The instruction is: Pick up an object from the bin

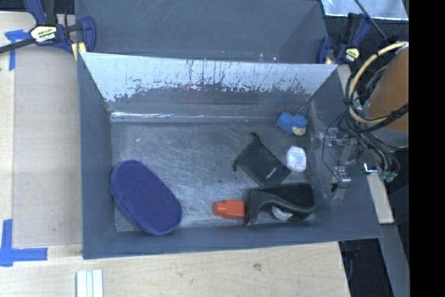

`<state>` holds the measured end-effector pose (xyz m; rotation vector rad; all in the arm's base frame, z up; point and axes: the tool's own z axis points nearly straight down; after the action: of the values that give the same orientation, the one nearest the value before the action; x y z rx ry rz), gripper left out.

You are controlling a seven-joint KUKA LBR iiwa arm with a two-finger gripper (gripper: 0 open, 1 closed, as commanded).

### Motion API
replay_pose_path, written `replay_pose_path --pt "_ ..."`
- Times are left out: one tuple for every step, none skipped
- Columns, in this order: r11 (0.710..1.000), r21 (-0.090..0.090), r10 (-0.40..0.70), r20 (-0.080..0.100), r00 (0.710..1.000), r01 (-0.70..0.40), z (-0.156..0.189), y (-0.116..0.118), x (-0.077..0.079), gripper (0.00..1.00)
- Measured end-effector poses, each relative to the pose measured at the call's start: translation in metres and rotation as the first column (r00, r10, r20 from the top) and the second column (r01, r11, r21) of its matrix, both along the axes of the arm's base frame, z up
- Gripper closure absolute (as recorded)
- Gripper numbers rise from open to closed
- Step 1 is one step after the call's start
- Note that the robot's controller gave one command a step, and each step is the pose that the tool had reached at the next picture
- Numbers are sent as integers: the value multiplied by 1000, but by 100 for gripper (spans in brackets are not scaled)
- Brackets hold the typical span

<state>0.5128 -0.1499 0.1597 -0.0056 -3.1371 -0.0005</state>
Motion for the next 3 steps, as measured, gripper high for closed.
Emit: replay_pose_path --pt "923 -5 386 15 922 -386 -71 45 10 0" --pt "809 -3 588 14 809 -588 -89 104 71 0" --pt "812 -4 584 12 812 -584 -88 101 70 100"
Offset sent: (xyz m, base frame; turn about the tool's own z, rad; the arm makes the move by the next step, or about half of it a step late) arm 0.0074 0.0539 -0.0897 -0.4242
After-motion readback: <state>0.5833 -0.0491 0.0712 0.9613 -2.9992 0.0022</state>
